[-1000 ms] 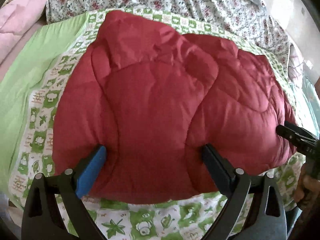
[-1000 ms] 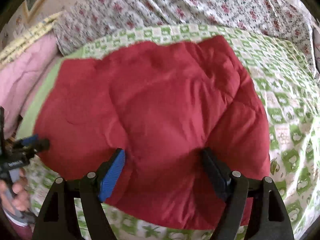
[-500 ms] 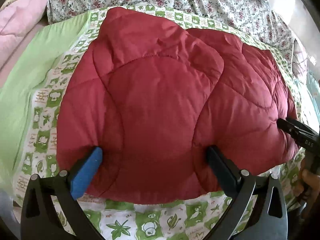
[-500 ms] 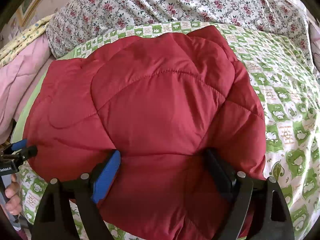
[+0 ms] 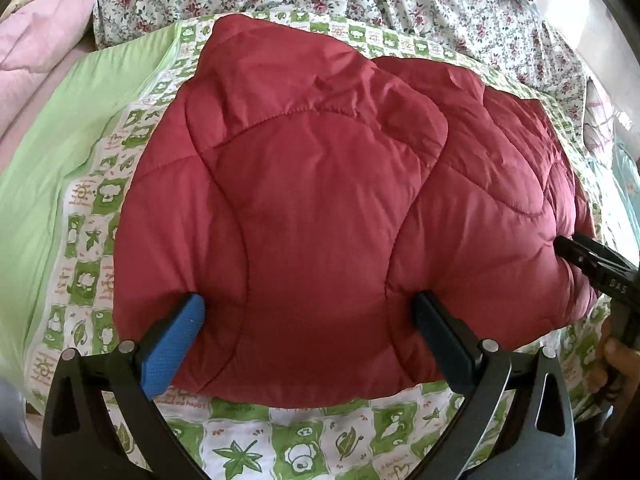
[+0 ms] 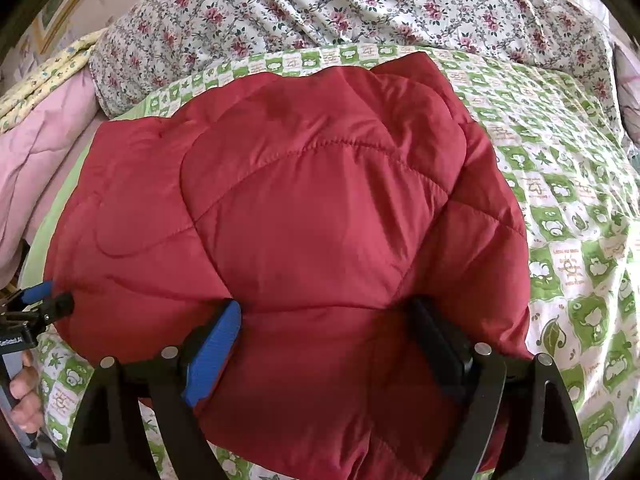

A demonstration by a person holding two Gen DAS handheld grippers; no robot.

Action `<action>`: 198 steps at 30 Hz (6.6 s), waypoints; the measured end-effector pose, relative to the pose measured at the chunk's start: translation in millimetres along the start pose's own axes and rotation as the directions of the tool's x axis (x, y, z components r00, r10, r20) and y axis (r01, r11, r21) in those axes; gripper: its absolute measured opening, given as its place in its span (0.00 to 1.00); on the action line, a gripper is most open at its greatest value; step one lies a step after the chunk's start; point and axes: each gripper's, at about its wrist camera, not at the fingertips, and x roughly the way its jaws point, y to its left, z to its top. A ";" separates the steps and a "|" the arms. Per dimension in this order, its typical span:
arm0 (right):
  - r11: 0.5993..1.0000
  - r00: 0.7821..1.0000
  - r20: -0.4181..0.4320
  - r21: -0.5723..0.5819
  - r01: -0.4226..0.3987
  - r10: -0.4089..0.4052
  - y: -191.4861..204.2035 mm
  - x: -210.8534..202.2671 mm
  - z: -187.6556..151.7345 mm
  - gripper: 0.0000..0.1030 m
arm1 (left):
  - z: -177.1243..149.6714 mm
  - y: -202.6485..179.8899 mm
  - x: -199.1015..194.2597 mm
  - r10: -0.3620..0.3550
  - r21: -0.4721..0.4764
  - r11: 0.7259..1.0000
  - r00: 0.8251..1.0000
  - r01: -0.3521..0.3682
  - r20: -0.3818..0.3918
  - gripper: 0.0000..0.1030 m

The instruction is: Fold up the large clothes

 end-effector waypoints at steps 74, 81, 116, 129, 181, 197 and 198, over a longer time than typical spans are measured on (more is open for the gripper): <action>0.999 0.997 -0.076 0.025 -0.030 0.032 -0.1 71.6 96.3 0.91 | 114.9 21.1 88.4 0.107 0.011 0.994 0.992 -0.106 -0.061 1.00; 0.997 0.998 -0.014 0.062 -0.054 0.054 -1.6 36.6 91.2 0.89 | 80.0 17.6 19.6 0.053 0.001 0.999 0.999 -0.053 0.006 1.00; 0.999 0.997 -0.072 -0.033 0.003 -0.005 22.0 -17.7 -23.2 0.90 | -8.6 -4.1 20.1 -0.006 0.072 0.997 0.998 0.010 -0.055 1.00; 1.000 0.999 -0.028 -0.019 -0.018 0.017 22.0 -32.0 -20.2 0.89 | -3.2 -0.2 -19.9 -0.042 0.051 0.998 0.999 0.041 0.020 1.00; 0.989 0.990 -0.061 -0.062 -0.135 0.131 69.2 -104.4 -67.3 0.91 | -54.8 -21.4 -71.5 0.099 0.001 0.995 0.995 -0.099 0.012 1.00; 0.999 0.994 0.105 -0.038 0.001 0.003 89.1 -107.2 -26.2 0.92 | -24.4 -25.0 -71.6 0.186 -0.050 0.982 0.980 -0.183 0.075 1.00; 0.999 0.995 0.102 -0.034 0.005 -0.001 88.4 -104.3 -25.2 0.92 | -24.4 -24.5 -70.1 0.184 -0.053 0.982 0.980 -0.180 0.072 1.00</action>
